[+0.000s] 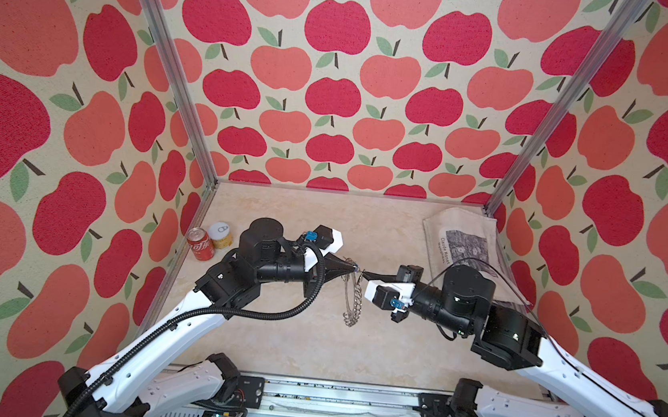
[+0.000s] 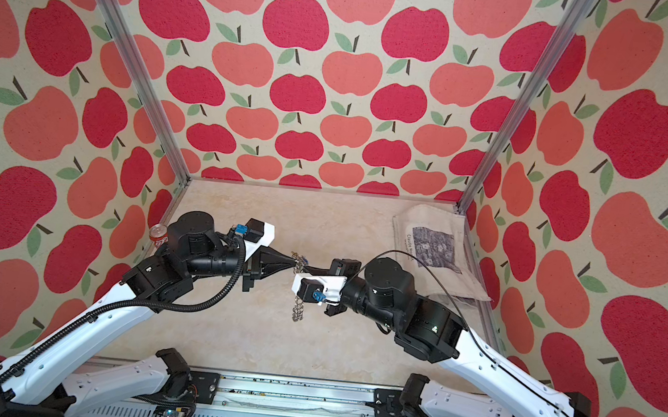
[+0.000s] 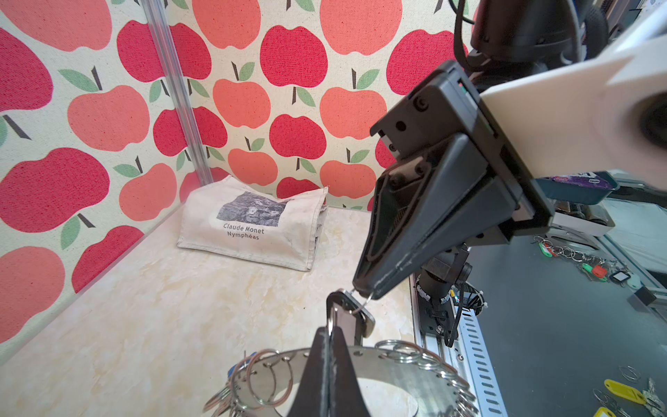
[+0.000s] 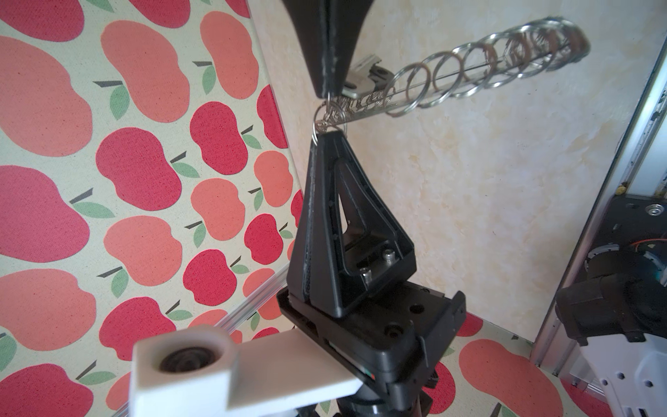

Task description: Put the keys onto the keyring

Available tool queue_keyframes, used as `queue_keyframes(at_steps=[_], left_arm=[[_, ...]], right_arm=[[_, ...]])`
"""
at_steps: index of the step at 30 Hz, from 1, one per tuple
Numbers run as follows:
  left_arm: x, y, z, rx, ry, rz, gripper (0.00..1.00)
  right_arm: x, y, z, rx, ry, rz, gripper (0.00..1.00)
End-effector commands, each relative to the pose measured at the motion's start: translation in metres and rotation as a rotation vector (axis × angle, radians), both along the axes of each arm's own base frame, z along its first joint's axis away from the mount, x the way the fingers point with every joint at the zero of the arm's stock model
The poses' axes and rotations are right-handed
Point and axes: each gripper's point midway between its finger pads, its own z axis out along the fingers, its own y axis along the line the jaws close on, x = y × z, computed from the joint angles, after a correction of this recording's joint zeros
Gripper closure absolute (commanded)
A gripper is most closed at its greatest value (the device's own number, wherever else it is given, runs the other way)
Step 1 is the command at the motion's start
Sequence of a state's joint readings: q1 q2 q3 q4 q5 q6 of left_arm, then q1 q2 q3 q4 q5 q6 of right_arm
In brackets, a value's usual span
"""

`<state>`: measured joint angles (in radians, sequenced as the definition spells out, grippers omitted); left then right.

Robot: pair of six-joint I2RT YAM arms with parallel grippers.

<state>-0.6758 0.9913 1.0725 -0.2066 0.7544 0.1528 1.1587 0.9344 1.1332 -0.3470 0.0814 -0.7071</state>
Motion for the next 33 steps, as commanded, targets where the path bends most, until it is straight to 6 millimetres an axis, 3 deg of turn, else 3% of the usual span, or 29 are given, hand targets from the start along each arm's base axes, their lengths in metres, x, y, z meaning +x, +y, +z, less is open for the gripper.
queue_keyframes(at_steps=[1, 15, 33], left_arm=[[-0.005, 0.003, 0.028, -0.052, -0.076, -0.008, 1.00], [-0.009, 0.002, 0.028, -0.051, -0.067, -0.027, 1.00], [-0.009, 0.003, 0.029, -0.052, -0.074, -0.023, 1.00]], right_arm=[[-0.003, -0.002, 0.005, 0.001, -0.010, 0.006, 1.00], [0.005, -0.003, 0.008, 0.008, -0.044, -0.035, 1.00], [-0.001, 0.005, 0.002, -0.018, -0.012, 0.013, 1.00]])
